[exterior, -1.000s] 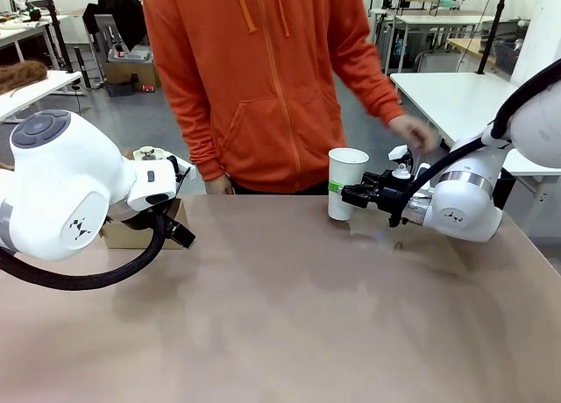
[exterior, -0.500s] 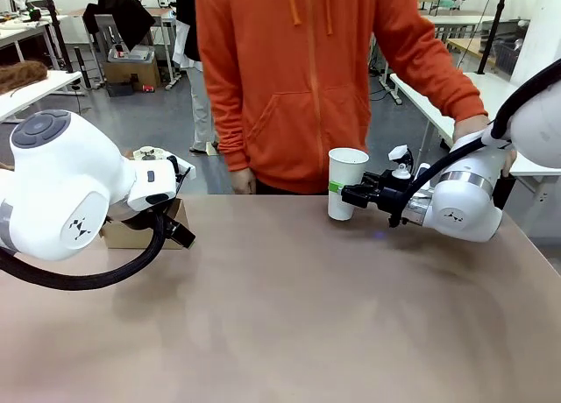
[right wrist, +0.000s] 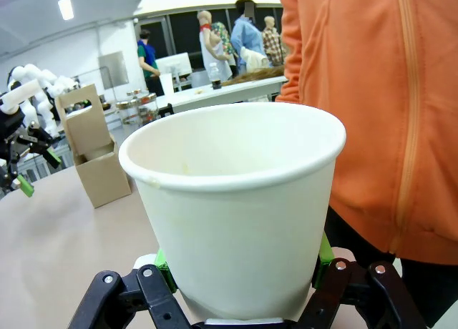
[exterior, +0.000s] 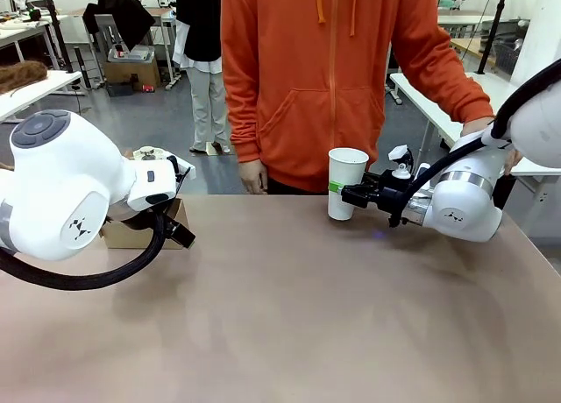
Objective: Pour a drink into a cup and package it in a carrier.
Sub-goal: When a person places the Paper Cup Lid on the 600 ml Paper Cup , lift the 600 ml Paper Cup.
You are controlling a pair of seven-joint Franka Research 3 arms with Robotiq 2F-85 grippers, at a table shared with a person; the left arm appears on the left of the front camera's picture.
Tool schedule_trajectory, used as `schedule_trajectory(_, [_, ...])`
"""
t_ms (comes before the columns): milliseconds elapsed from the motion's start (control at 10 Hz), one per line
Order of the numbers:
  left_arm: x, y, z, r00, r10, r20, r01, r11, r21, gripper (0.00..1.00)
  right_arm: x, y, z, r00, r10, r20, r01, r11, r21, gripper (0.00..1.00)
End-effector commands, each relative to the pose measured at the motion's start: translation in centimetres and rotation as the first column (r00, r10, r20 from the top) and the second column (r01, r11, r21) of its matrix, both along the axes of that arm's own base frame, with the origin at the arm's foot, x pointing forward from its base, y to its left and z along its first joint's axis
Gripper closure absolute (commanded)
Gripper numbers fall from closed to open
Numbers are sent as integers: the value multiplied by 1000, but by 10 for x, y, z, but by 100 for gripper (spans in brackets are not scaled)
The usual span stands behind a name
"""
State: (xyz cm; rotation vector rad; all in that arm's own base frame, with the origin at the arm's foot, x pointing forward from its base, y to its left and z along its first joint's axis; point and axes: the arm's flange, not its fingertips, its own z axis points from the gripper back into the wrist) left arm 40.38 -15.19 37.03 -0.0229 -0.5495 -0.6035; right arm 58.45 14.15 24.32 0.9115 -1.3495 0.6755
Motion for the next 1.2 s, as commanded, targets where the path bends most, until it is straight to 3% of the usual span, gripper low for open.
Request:
schedule_trajectory(0, [0,0,0,1000,-1,0,1,1000,-2,0,1,2,3,1000,0,4,0,1000,3,20])
schedule_trajectory(1100, [0,0,0,1000,-1,0,1,1000,-2,0,1,2,3,1000,0,4,0,1000,3,20])
